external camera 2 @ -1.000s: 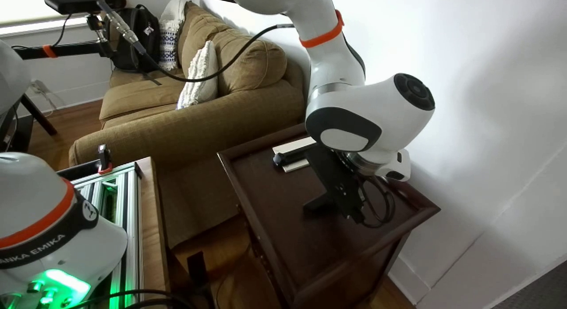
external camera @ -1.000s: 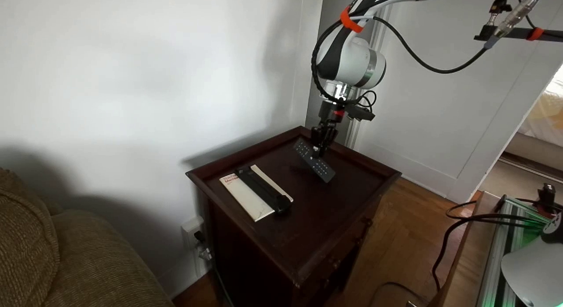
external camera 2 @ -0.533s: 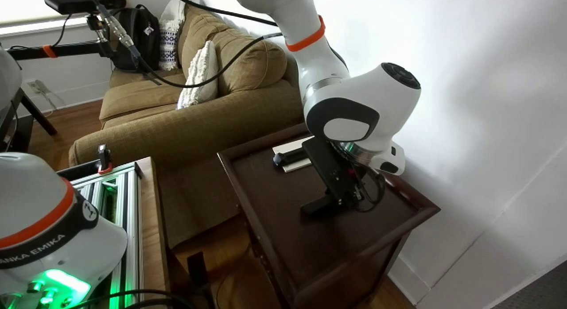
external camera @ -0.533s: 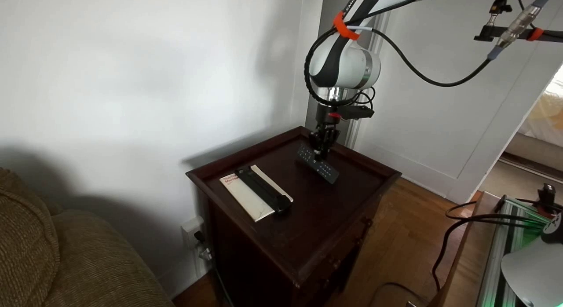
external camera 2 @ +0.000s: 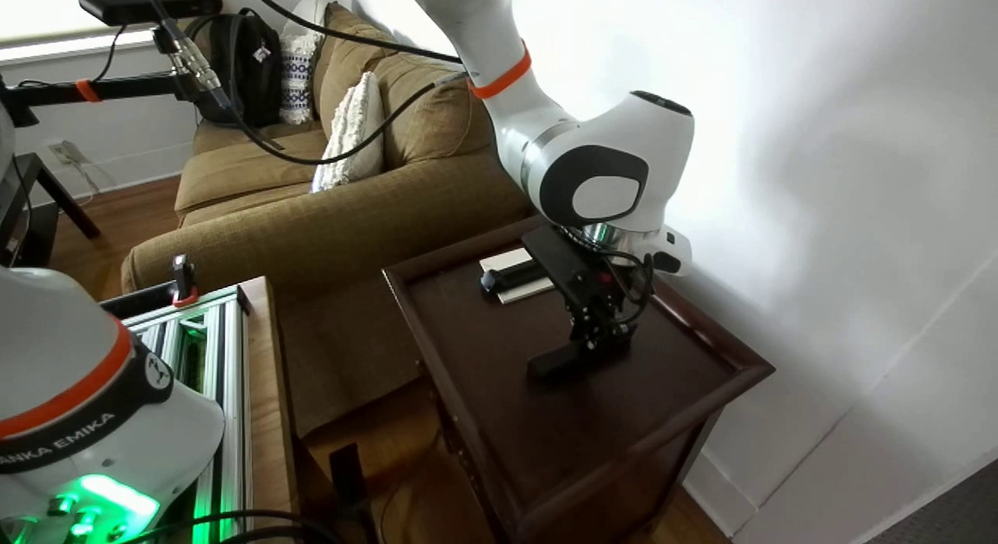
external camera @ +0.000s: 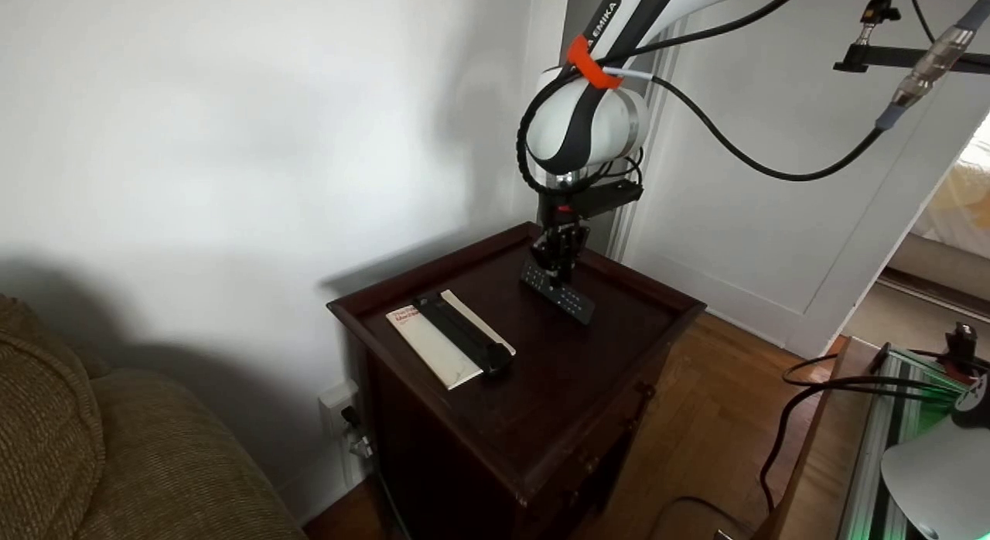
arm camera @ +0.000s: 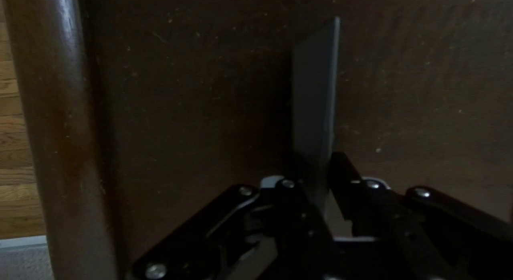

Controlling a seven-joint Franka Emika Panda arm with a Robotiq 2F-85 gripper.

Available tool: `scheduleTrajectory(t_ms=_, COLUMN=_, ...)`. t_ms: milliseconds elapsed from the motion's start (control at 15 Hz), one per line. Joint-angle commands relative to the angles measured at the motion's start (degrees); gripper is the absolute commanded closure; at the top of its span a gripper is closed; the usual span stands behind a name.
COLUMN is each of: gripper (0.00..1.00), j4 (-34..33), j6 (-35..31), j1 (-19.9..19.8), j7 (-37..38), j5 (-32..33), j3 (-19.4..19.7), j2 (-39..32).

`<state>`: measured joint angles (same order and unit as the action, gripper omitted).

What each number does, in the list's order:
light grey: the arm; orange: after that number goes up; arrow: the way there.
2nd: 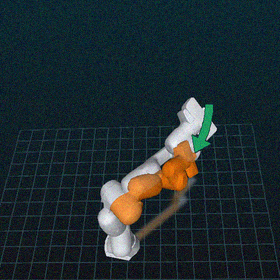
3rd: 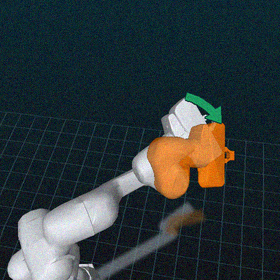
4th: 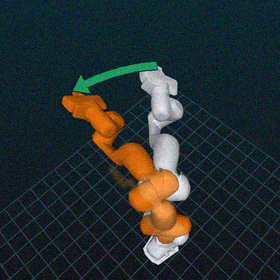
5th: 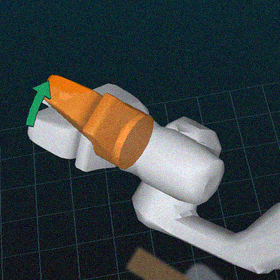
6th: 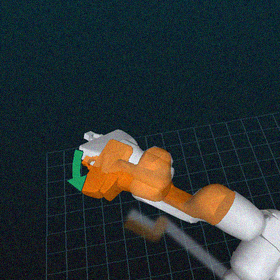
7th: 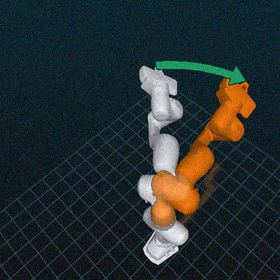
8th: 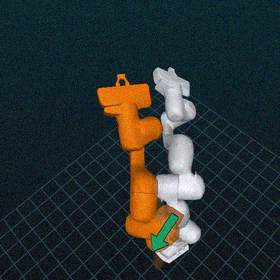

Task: Flip the grey remote control over

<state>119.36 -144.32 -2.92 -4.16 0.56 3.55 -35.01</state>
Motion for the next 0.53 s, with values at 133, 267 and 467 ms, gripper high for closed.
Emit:
scheduleTrajectory(t_ms=133, gripper=0.94, j4=-2.9, j6=2.1, j1=5.0, j7=6.7, j5=6.7, j3=2.8, j2=-2.6)
scheduleTrajectory(t_ms=267, gripper=0.94, j4=-2.4, j6=0.8, j1=6.4, j7=8.2, j5=8.8, j3=3.4, j2=-2.4)
scheduleTrajectory(t_ms=467, gripper=0.94, j4=-2.9, j6=0.8, j1=9.2, j7=11.2, j5=12.8, j3=4.8, j2=-3.2)
